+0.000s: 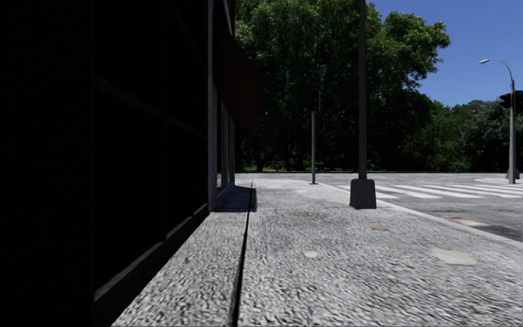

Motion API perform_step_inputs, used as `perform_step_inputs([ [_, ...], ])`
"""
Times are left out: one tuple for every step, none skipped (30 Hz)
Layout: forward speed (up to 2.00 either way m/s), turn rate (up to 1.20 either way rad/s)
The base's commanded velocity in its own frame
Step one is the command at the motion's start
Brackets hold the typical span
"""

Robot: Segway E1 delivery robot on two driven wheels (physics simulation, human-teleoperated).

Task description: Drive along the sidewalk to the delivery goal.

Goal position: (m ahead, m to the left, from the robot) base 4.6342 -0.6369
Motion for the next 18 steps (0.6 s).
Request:
perform_step_inputs([
  [1.5,0.0],
  [1.5,0.0],
  [1.5,0.0],
  [1.5,0.0],
  [1.5,0.0],
  [1.5,0.0],
  [1.5,0.0],
  [1.5,0.0],
  [1.5,0.0],
  [1.5,0.0],
  [1.5,0.0],
  [1.5,0.0],
  [1.5,0.0],
  [1.5,0.0],
  [1.5,0.0],
  [1.5,0.0],
  [1.5,0.0],
  [1.5,0.0],
])
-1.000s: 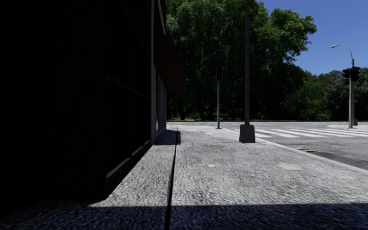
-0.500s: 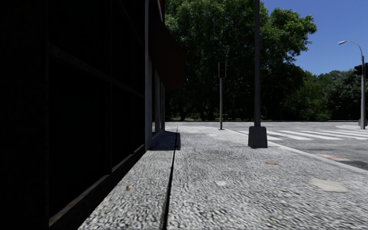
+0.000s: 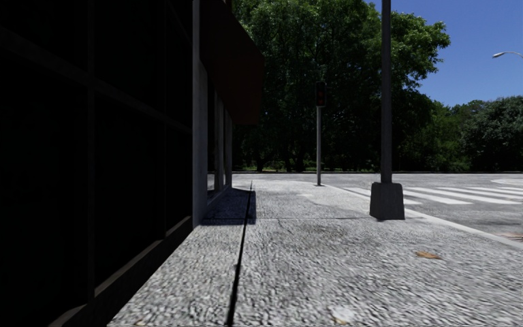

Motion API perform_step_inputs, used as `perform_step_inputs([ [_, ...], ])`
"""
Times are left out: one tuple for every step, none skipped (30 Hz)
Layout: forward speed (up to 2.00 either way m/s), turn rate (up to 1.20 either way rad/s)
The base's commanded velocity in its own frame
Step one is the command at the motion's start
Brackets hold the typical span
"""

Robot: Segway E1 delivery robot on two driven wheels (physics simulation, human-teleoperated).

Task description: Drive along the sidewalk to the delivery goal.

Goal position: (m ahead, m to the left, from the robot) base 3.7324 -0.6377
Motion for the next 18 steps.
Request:
perform_step_inputs([
  [1.5,0.0],
  [1.5,0.0],
  [1.5,0.0],
  [1.5,0.0],
  [1.5,0.0],
  [1.5,0.0],
  [1.5,0.0],
  [1.5,0.0],
  [1.5,0.0],
  [1.5,0.0],
  [1.5,0.0],
  [1.5,0.0],
  [1.5,0.0],
  [1.5,0.0],
  [1.5,0.0],
  [1.5,0.0],
  [1.5,0.0],
  [1.5,0.0],
])
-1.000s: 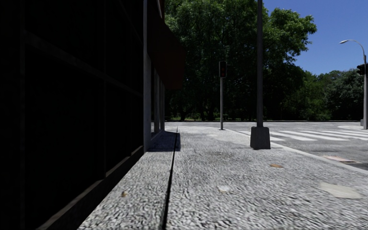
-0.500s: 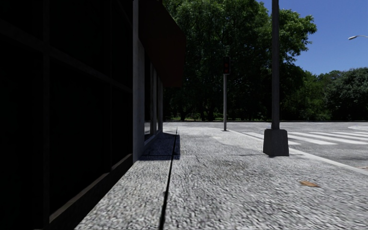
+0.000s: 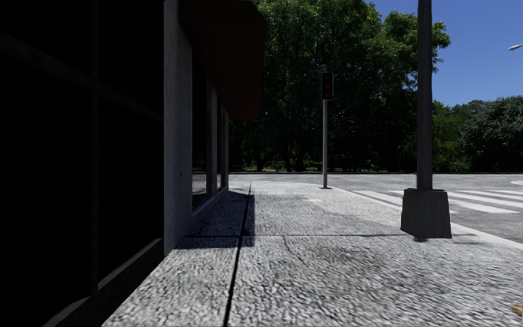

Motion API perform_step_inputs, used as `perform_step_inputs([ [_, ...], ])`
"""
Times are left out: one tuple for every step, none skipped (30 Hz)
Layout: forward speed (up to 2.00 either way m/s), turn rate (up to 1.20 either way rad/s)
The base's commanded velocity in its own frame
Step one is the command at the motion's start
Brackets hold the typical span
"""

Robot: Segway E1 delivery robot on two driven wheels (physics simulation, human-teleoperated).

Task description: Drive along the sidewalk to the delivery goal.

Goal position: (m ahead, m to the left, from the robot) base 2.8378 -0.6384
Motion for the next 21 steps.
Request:
perform_step_inputs([
  [1.5,0.0],
  [1.5,0.0],
  [1.5,0.0],
  [1.5,0.0],
  [1.5,0.0],
  [1.5,0.0],
  [1.5,0.0],
  [1.5,0.0],
  [1.5,0.0],
  [1.5,0.0],
  [1.5,0.0],
  [1.5,0.0],
  [1.5,0.0],
  [1.5,0.0],
  [1.5,0.0],
  [1.5,0.0],
  [1.5,0.0],
  [1.5,0.0],
  [1.5,0.0],
  [1.5,0.0],
  [1.5,-0.24],
])
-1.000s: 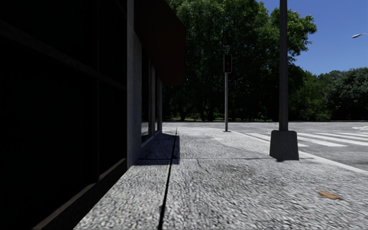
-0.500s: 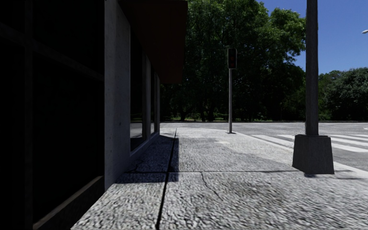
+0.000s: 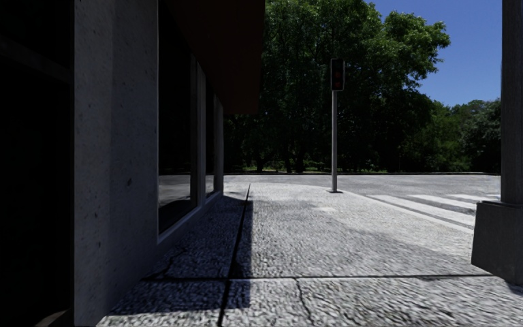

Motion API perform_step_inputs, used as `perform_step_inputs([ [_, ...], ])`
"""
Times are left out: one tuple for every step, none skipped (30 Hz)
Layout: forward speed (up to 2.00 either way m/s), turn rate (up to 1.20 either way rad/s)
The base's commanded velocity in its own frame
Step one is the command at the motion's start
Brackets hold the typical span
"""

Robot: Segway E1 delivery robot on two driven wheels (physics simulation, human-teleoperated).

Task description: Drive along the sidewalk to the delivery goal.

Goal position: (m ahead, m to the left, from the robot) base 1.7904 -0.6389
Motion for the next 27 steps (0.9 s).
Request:
perform_step_inputs([
  [1.5,-0.73],
  [1.5,-0.99],
  [1.5,-1.09],
  [1.5,-1.11],
  [1.5,-1.11],
  [1.5,-0.53],
  [1.5,-0.1],
  [1.5,0.0],
  [1.5,0.0],
  [1.5,0.0],
  [1.5,0.0],
  [1.5,0.0],
  [1.5,0.0],
  [1.5,0.0],
  [1.5,0.0],
  [1.5,0.0],
  [1.5,0.0],
  [1.5,0.0],
  [1.5,0.0],
  [1.5,0.0],
  [1.5,0.0],
  [1.5,0.0],
  [1.5,0.0],
  [1.5,0.0],
  [1.5,0.0],
  [1.5,0.0],
  [1.5,0.0],
])
